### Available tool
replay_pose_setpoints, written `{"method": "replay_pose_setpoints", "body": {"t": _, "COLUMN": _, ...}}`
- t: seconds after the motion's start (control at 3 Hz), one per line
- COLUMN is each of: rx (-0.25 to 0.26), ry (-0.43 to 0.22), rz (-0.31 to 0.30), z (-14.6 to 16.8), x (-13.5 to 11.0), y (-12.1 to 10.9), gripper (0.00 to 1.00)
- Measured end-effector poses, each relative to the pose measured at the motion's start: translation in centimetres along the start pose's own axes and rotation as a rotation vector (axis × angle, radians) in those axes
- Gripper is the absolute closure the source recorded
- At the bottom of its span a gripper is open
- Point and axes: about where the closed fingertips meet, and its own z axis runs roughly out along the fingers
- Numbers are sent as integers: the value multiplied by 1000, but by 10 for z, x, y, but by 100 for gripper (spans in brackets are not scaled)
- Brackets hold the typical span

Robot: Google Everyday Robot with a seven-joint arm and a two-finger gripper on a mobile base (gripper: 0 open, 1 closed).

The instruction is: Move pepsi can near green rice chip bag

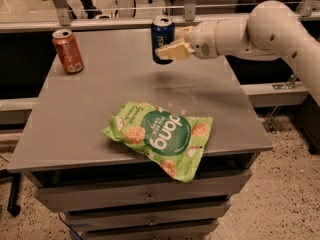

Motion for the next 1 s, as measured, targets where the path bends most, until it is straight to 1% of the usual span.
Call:
{"method": "replay_pose_setpoints", "body": {"t": 0.33, "rx": -40, "ry": 4, "rz": -22, "z": -15, "x": 2, "y": 33, "gripper": 100}}
{"method": "replay_pose_setpoints", "body": {"t": 0.67, "rx": -42, "ry": 23, "rz": -28, "z": -31, "x": 13, "y": 44, "gripper": 100}}
{"method": "replay_pose_setpoints", "body": {"t": 1.0, "rx": -16, "ry": 38, "rz": -16, "z": -52, "x": 27, "y": 37, "gripper": 100}}
